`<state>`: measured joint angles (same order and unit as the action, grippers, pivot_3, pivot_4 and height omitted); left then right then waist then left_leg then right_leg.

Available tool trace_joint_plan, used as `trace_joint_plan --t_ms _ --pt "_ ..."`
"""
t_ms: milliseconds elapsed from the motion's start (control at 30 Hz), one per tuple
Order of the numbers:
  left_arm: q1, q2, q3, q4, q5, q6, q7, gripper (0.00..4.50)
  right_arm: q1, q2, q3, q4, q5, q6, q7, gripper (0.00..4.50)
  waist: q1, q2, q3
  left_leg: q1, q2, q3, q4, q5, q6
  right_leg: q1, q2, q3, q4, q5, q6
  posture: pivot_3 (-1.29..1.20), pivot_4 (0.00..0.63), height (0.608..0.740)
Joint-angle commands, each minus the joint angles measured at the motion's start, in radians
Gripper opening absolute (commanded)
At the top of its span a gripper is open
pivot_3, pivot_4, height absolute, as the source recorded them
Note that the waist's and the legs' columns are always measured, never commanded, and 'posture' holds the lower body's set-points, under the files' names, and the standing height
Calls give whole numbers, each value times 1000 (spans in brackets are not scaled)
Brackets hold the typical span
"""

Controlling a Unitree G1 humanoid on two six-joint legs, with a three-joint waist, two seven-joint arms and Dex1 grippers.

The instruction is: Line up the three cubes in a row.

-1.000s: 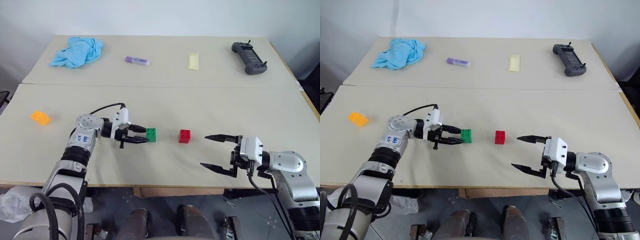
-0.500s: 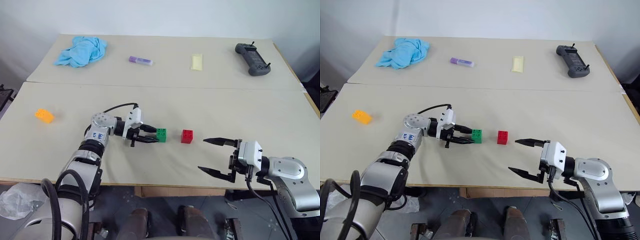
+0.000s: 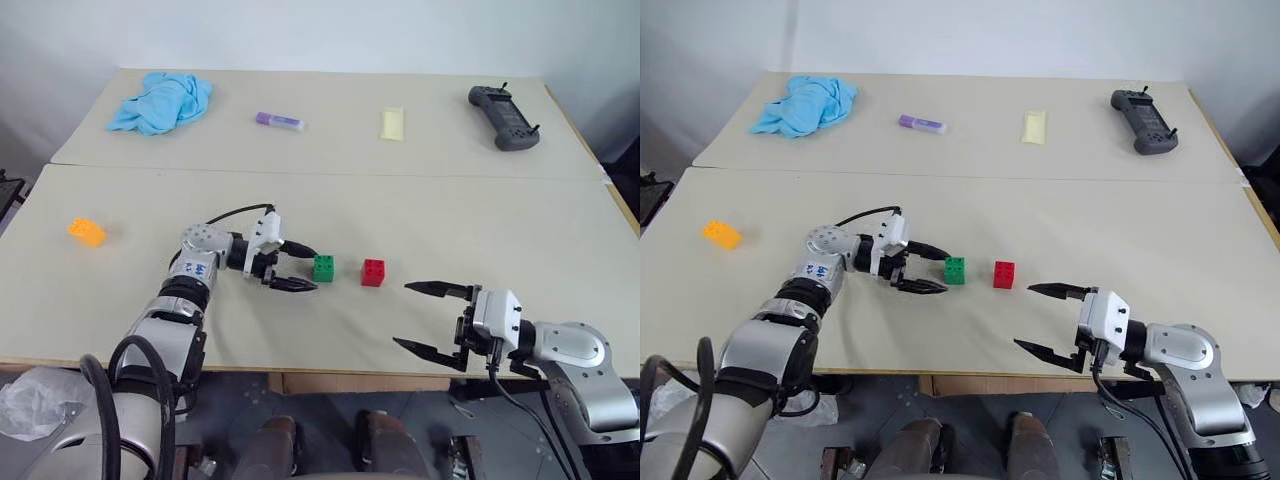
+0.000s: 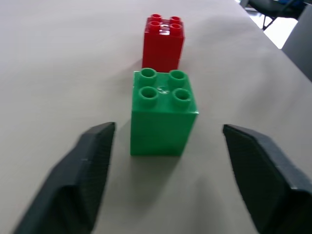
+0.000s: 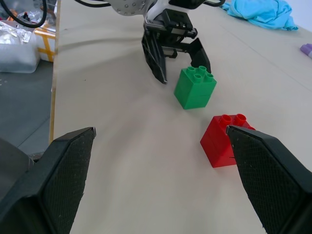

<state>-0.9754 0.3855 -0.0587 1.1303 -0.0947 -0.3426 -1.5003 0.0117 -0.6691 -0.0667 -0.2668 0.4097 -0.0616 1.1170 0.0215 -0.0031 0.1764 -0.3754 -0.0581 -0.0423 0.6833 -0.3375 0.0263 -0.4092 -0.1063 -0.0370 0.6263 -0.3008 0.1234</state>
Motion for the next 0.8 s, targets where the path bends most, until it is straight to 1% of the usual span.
trace_joint_plan --t_ms 33,67,167,267,367,467,500,533,600,700,800 --pt "56 82 61 -137 -68 3 -41 4447 -33 10 -1 -18 43 10 1 4500 -5 0 0 0 0 0 0 0 0 0 0 0 0 0 0 0 150 740" --pt "80 100 79 -180 -88 17 -29 4447 -42 15 1 -17 52 17 -1 4500 -10 0 0 0 1 0 0 0 -1 0 0 0 0 0 0 0 150 740" --pt "225 166 174 -421 -175 116 80 4447 -107 65 6 16 45 33 -62 4500 -23 0 0 0 2 -1 -1 0 -1 0 -4 0 0 0 0 0 150 740" --pt "444 195 313 -704 -263 230 265 4447 -155 94 24 49 41 65 -84 4500 -25 0 0 0 2 -2 -1 0 -2 -1 -6 4 0 0 -1 0 150 740" --pt "667 169 465 -948 -310 245 462 4447 -208 120 45 60 39 81 -97 4500 -23 0 0 0 2 -3 -1 0 -2 -1 -6 9 0 -1 -1 0 150 740" --pt "827 132 569 -1125 -358 302 616 4447 -271 135 71 45 48 117 -99 4500 -21 0 0 0 2 -3 -1 0 -1 0 -6 11 -1 -1 -1 0 150 740" --pt "926 89 642 -1180 -382 318 691 4447 -306 140 94 33 52 133 -85 4500 -19 0 0 0 2 -2 -1 0 -1 0 -6 11 -1 -1 -1 0 150 740" --pt "1012 42 720 -1207 -393 303 766 4447 -335 147 119 19 57 147 -72 4500 -22 0 0 1 1 -3 -1 0 -1 0 -7 11 -2 -1 -1 0 150 740" --pt "1112 -18 817 -1226 -417 294 868 4447 -368 156 153 7 56 153 -51 4500 -25 1 0 3 1 0 -3 -1 -1 0 -6 14 -4 -1 -1 0 150 740" --pt "1179 -63 938 -1169 -463 283 994 4447 -399 164 192 6 41 130 -15 4500 -15 -2 0 4 4 -1 -3 -3 -4 0 -4 12 -4 -2 -4 0 150 740" --pt "1200 -81 985 -1140 -480 273 1071 4447 -429 170 193 22 28 98 -6 4500 4 -2 0 4 4 -2 -2 -2 -4 2 -4 12 -5 -2 -4 0 150 740"
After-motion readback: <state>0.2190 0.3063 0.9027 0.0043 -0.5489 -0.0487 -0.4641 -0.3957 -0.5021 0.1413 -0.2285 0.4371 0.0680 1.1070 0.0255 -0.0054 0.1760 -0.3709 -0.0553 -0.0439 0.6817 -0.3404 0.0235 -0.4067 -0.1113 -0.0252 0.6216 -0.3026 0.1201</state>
